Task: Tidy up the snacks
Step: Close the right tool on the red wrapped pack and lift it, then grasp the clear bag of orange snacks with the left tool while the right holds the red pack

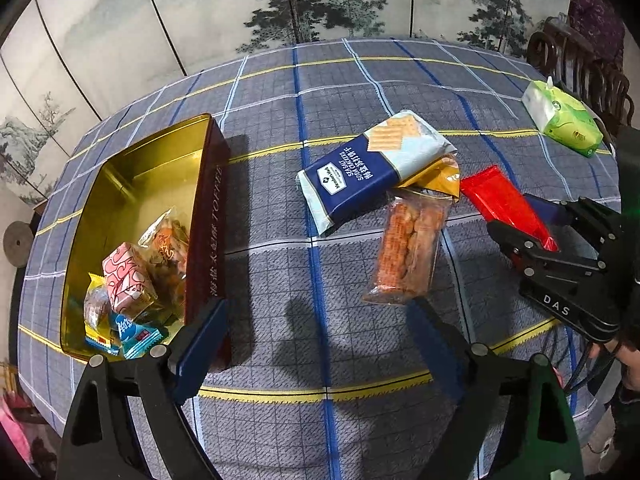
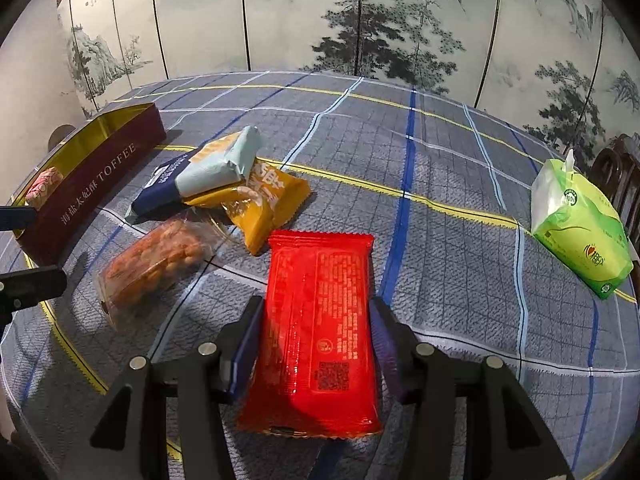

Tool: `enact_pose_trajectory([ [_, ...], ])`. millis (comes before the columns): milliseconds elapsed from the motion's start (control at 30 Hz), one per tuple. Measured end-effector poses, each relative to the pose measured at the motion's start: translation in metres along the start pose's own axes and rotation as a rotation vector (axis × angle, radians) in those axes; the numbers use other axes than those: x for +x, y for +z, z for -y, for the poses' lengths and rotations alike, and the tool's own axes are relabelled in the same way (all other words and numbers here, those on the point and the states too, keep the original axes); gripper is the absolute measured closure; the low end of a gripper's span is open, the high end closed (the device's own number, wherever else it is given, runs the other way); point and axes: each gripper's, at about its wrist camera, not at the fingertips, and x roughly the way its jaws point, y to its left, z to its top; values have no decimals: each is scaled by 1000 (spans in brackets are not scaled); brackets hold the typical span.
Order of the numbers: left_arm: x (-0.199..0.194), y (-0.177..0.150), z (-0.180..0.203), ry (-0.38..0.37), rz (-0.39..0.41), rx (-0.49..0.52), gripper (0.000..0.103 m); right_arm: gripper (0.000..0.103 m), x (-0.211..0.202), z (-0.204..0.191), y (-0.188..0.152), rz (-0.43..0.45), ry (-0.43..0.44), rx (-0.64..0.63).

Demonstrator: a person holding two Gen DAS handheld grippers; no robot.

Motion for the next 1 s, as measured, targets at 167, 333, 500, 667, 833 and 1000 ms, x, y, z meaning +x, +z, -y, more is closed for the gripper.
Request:
enact_pose_trajectory([
  [167, 2, 1, 5, -10, 6, 15, 16, 53, -1, 1, -2, 10, -1, 2],
  [333, 4, 4, 12, -42, 11, 37, 16, 54, -2, 4, -3, 11, -1, -3],
  [500, 11, 11, 22, -92, 8, 61, 16, 55, -5, 20, -7, 10, -26, 17],
  [667, 23, 18, 32, -125, -6, 74, 16, 55, -7, 45, -11, 8, -62, 72],
  [833, 36, 28, 37, -150, -24, 73, 24, 54, -7, 52, -12, 8, -71, 85],
  [1000, 52, 33, 35, -171, -66, 43, 40, 54, -6, 52, -12, 8, -69, 87],
])
